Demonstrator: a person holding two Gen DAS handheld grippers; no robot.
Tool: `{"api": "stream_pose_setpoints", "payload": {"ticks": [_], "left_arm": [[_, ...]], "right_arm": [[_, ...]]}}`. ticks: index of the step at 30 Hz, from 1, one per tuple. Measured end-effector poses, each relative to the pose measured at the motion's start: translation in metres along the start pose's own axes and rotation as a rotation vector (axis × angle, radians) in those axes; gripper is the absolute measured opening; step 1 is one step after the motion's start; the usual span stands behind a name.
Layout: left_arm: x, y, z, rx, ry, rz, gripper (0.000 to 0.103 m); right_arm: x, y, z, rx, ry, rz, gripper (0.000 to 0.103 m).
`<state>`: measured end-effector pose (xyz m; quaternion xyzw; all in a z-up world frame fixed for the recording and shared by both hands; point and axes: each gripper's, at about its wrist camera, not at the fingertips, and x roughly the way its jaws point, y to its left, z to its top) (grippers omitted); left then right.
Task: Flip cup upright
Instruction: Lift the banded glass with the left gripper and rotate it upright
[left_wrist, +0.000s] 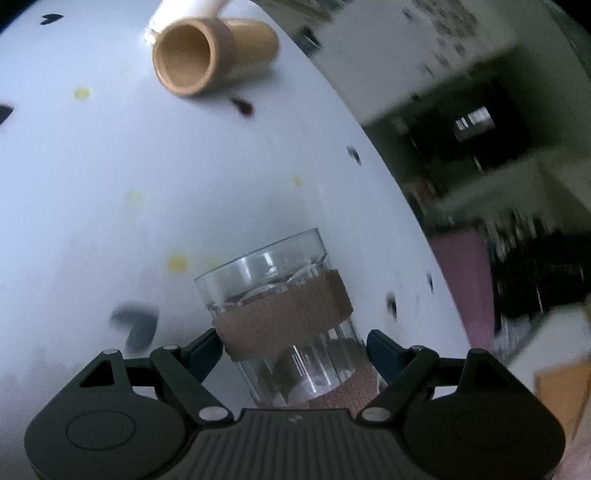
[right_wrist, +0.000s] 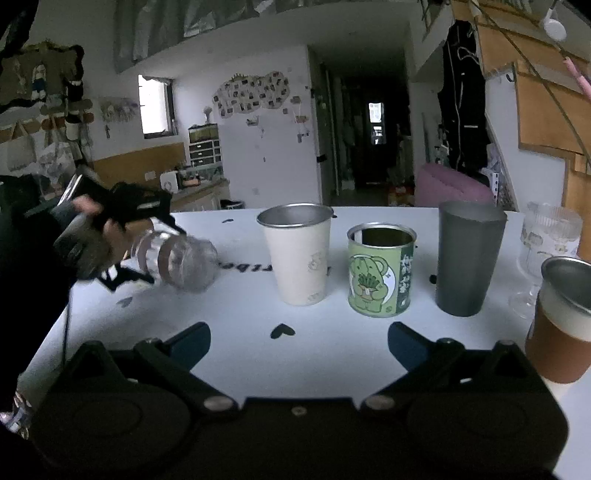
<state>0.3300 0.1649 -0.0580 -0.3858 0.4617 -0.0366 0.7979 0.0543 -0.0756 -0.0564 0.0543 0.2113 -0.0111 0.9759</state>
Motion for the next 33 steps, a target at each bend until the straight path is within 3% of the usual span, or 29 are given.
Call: {"api": "stream_pose_setpoints", "payload": {"ticks": [5,10,17,21,27,33], "left_arm": [[-0.022,0.001,-0.041,0.161,0.100,-0.036,0.084],[-0.035,0.002,-0.077,0.346,0.251,-0.106,0.084],[-0.035,-0.013,-0.118,0.609,0.420,-0.187,0.085],[-0.032,-0.024,-0.137,0.750,0.476,-0.231,0.085],[-0.016,-0.029,-0.146,0.765,0.524,-0.272,0.088],[-0.022,-0.023,-0.153,0.754,0.452,-0.246,0.097]], "right_arm": [[-0.015,-0.001,-0.002,0.012,-0.026,-0.008,0.103],[-0.032,-0.007,-0.001,0.051,-0.050,-0.035,0.103],[-0.049,-0.009,0.002,0.076,-0.078,-0.049,0.103],[-0.047,-0.011,0.005,0.093,-0.075,-0.060,0.103],[-0.042,-0.017,0.005,0.145,-0.041,-0.061,0.103],[-0.029,-0.025,0.013,0.193,0.016,-0.005,0.103]]}}
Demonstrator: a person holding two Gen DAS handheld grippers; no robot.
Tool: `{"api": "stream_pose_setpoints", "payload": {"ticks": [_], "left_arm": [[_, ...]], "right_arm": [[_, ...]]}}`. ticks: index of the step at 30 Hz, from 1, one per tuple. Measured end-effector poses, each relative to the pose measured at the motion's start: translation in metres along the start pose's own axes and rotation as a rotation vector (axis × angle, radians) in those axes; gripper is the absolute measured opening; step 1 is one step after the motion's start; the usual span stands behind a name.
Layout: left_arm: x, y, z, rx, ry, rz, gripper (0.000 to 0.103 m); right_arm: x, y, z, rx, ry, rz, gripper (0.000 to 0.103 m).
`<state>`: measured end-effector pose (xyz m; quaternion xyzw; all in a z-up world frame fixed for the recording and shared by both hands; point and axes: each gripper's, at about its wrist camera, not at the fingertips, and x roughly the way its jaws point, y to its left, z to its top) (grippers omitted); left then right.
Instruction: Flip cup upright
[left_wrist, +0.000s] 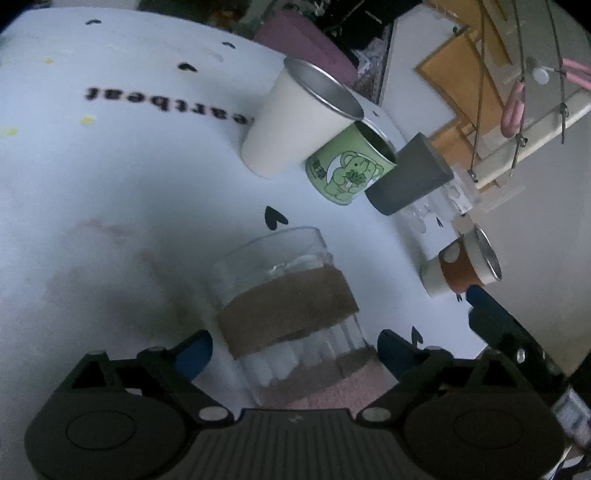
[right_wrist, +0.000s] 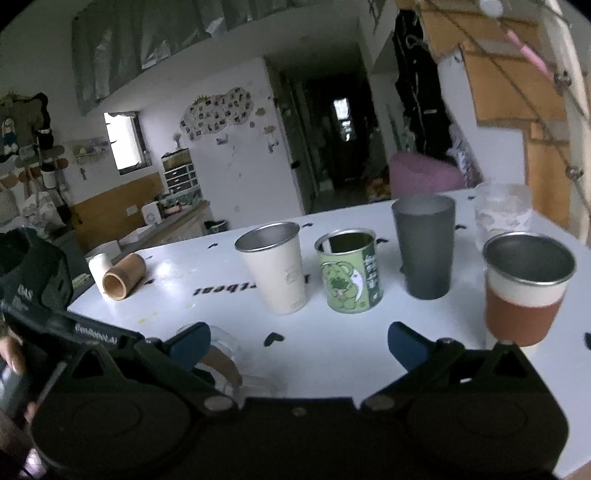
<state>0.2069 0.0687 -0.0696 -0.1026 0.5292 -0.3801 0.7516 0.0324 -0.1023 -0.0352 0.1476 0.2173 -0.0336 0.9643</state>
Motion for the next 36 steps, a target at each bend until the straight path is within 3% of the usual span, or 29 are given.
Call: {"api": "stream_pose_setpoints", "payload": {"ticks": [6,12,15,22,24,27,29,36], "left_arm": [[-0.020,-0.008,-0.028,0.039,-0.060,0.019,0.100],[-0.029,-0.013,-0.051,0.070,-0.127,0.050,0.100],[-0.029,-0.011,-0.056,0.064,-0.146,0.047,0.100],[-0.028,-0.008,-0.060,0.064,-0.167,0.034,0.100],[-0.029,-0.008,-0.061,0.066,-0.172,0.033,0.100],[-0.029,-0.010,-0.063,0.086,-0.184,0.038,0.099],[-0.026,-0.015,-0.063,0.108,-0.189,0.035,0.098],[-0.006,-0.045,-0.058,0.222,-0.202,-0.012,0.070]], "right_arm": [[0.040,-0.007,0.025,0.102,0.166,0.129,0.103],[0.105,0.006,0.041,0.164,0.436,0.265,0.103],[0.136,0.016,0.039,0.187,0.562,0.294,0.103],[0.177,0.034,0.028,0.205,0.739,0.287,0.103],[0.180,0.034,0.025,0.199,0.761,0.285,0.099],[0.173,0.035,0.028,0.175,0.752,0.290,0.078],[0.166,0.034,0.032,0.154,0.725,0.295,0.078],[0.119,0.017,0.064,0.060,0.560,0.243,0.078]]}}
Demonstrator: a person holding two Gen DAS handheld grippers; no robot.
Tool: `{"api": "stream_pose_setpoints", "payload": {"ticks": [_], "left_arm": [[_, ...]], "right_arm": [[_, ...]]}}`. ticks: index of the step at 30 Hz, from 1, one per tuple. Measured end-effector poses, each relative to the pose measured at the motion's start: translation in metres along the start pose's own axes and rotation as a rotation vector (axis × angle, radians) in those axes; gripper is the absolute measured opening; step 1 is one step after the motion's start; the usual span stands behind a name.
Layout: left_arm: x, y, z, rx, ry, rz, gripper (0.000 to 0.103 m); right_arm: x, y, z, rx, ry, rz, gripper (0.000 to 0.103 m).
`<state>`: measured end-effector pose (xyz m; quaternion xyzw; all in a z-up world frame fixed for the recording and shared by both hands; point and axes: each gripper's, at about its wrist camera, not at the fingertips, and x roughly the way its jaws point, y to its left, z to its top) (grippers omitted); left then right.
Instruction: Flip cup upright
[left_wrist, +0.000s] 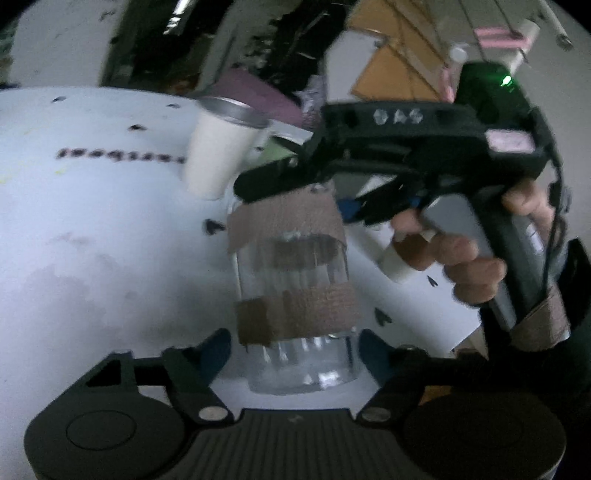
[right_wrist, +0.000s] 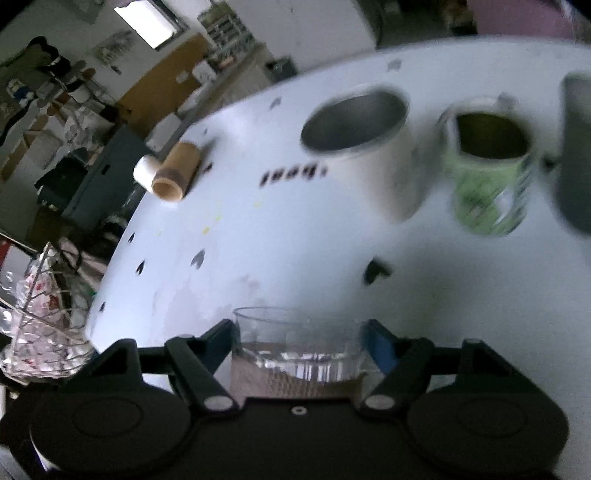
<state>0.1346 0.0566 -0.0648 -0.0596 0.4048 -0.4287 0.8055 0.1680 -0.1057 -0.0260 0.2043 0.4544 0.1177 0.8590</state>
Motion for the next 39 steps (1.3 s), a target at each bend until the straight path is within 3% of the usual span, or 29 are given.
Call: {"api": "stream_pose_setpoints", "payload": {"ticks": [13,20,26,28,29,31,39], "left_arm": [[0.097,-0.066,0.018,0.355,-0.095,0.140,0.065],[0.137,-0.079,0.030,0.327,-0.108,0.103,0.063],[0.154,-0.084,0.032,0.299,-0.116,0.099,0.063],[0.153,-0.082,0.033,0.293,-0.110,0.096,0.064],[0.151,-0.081,0.034,0.290,-0.105,0.099,0.066],[0.144,-0.079,0.034,0.283,-0.117,0.108,0.080],[0.103,-0.082,0.036,0.291,-0.146,0.126,0.090]], "right_arm": [[-0.073,-0.009,-0.007,-0.213,-0.179,-0.293,0.077],[-0.084,-0.028,-0.006,-0.247,-0.212,-0.419,0.077],[-0.084,-0.045,-0.004,-0.222,-0.244,-0.435,0.078],[-0.085,-0.048,-0.004,-0.210,-0.250,-0.423,0.083],[-0.086,-0.049,-0.005,-0.206,-0.251,-0.422,0.085],[-0.088,-0.050,-0.008,-0.199,-0.262,-0.415,0.086],[-0.112,-0.042,-0.025,-0.173,-0.385,-0.382,0.087]]}}
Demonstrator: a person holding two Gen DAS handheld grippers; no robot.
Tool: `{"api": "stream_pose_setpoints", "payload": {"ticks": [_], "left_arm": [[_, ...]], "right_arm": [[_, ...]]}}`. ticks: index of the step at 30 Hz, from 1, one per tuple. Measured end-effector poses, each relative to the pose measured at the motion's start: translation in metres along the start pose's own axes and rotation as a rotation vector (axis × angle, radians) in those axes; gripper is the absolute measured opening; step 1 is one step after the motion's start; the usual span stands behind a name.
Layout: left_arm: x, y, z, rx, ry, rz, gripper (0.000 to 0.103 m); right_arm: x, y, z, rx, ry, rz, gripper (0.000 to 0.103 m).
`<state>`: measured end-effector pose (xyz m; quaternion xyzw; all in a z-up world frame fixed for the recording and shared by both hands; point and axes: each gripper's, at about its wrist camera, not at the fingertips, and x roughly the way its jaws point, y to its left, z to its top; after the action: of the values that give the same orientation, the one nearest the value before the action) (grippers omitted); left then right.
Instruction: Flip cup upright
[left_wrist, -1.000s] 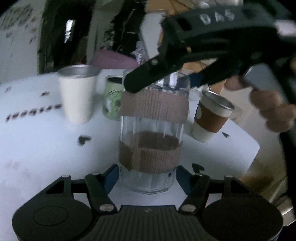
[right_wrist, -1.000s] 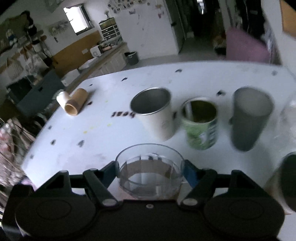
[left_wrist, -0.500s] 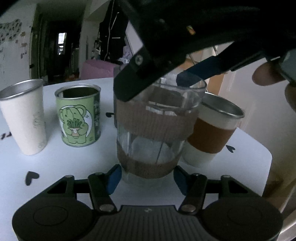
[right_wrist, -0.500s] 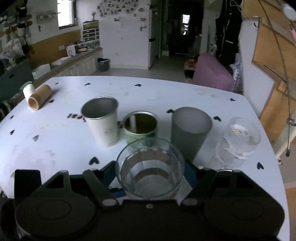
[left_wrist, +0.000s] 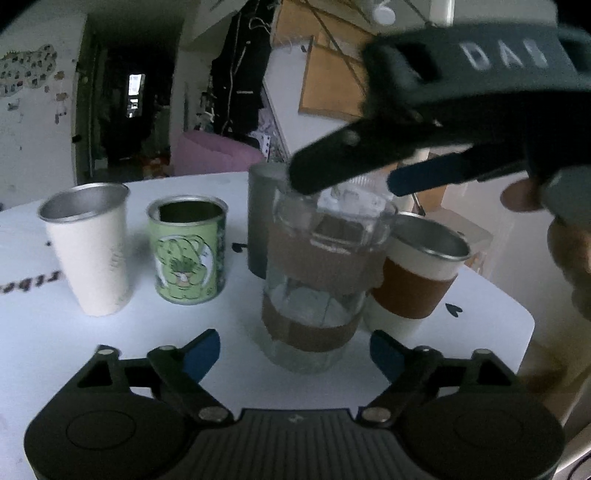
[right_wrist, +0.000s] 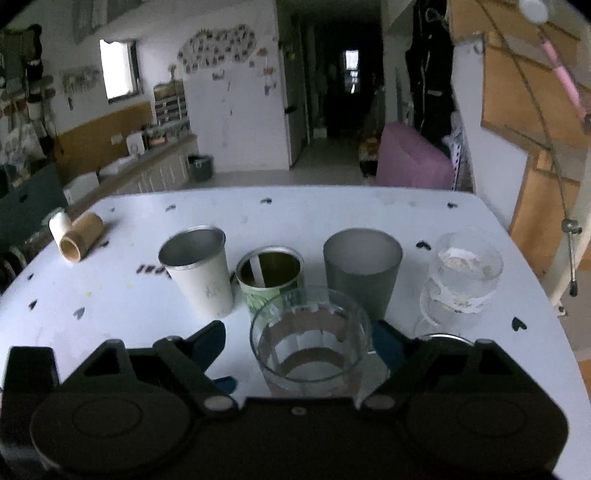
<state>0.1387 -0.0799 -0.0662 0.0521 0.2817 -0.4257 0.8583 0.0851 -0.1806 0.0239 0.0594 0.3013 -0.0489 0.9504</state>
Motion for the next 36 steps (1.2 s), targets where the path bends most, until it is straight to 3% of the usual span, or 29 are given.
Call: {"api": "stream_pose_setpoints", "payload": {"ticks": [15,23,36], "left_arm": [[-0.086,0.022,0.007,-0.016,-0.073,0.136,0.095],[-0.123,0.029,-0.001,-0.026,-0.126,0.211,0.100],[-0.154,0.035,-0.014,-0.047,-0.158,0.272,0.103]], "right_arm": [[-0.084,0.018,-0.050,0.054,-0.258,-0.107,0.093],[-0.104,0.031,-0.081,0.084,-0.310,-0.175,0.095],[-0.108,0.049,-0.116,0.098,-0.286,-0.230,0.099]]}}
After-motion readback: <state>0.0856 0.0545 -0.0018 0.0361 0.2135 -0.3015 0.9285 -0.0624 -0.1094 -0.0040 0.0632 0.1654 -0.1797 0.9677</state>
